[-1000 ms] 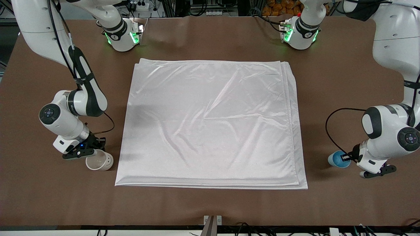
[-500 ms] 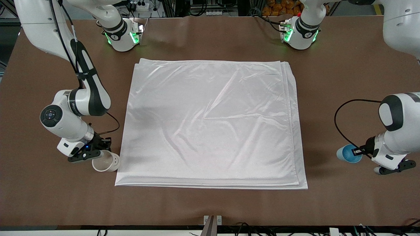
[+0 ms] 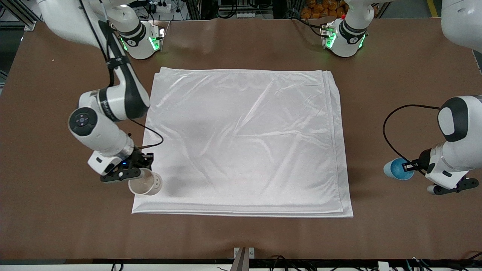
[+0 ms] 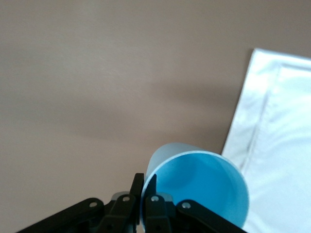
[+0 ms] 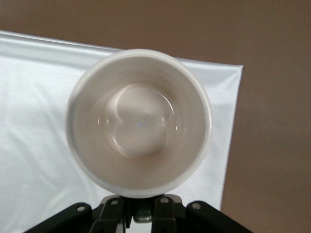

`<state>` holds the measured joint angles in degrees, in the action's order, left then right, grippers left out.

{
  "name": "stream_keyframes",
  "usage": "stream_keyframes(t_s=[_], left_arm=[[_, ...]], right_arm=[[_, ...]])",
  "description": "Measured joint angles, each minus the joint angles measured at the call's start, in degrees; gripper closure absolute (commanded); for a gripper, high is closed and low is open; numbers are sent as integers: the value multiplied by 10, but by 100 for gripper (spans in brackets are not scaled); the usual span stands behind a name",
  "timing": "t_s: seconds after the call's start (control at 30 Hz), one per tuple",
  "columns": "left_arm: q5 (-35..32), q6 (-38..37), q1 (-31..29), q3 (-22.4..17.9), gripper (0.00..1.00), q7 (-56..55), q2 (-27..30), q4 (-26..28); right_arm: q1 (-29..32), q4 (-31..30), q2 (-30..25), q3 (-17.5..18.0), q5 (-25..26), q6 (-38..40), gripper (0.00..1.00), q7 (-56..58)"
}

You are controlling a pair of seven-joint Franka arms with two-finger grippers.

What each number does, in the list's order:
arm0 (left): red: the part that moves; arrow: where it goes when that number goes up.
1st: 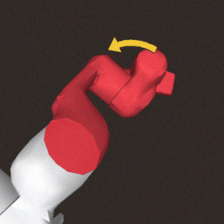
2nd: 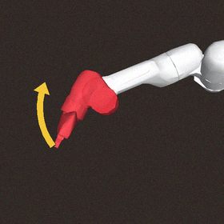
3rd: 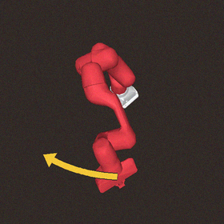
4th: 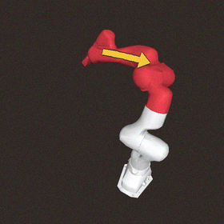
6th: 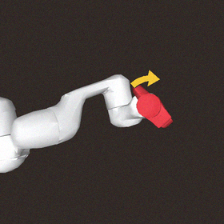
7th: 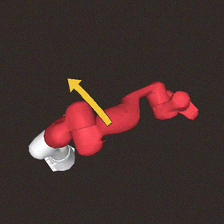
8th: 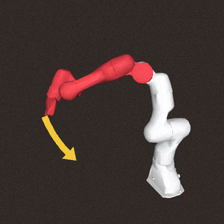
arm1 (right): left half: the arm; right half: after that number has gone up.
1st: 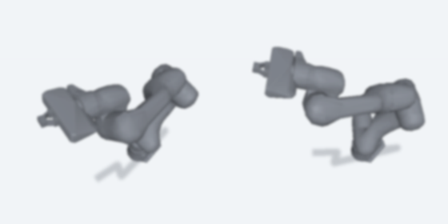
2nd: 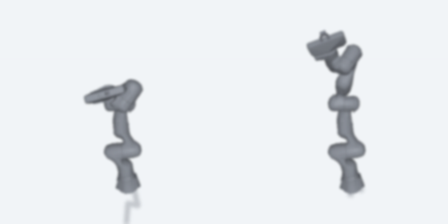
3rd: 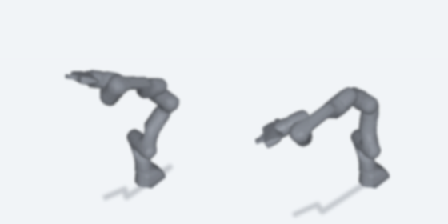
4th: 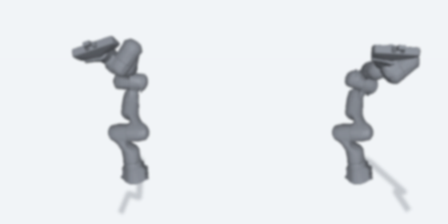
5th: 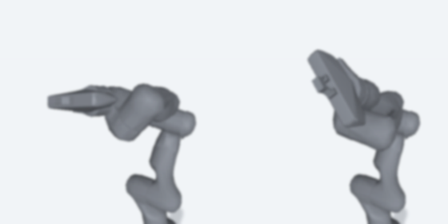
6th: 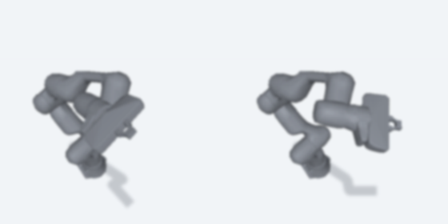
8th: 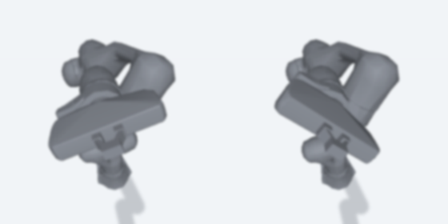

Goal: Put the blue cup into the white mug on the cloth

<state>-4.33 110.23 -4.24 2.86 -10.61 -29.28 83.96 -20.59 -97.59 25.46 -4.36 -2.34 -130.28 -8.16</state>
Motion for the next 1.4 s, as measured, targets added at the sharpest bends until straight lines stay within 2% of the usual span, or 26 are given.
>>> stream_keyframes(t_s=[0.23, 0.47, 0.67, 0.9, 1.1, 1.4], left_arm=[[0, -11, 15, 1, 100, -5, 8, -2], [0, -49, 17, 5, 100, -11, 24, -5], [0, -60, 25, 19, 100, -19, 28, -5], [0, -61, 47, 30, 100, -60, 28, -5], [0, -63, 75, 31, 100, -95, 27, -4], [19, -63, 98, 38, 100, -101, 25, -3]], right_arm=[[-83, 19, 1, 0, 7, -1, 100, -137], [-148, 32, 15, 0, 56, -1, 100, -267], [-203, 59, 50, 0, 91, -1, 100, -371], [-265, 90, 109, -1, 156, -1, 100, -502], [-293, 111, 146, -1, 165, -1, 100, -531], [-312, 132, 174, -1, 165, -3, 100, -549]])
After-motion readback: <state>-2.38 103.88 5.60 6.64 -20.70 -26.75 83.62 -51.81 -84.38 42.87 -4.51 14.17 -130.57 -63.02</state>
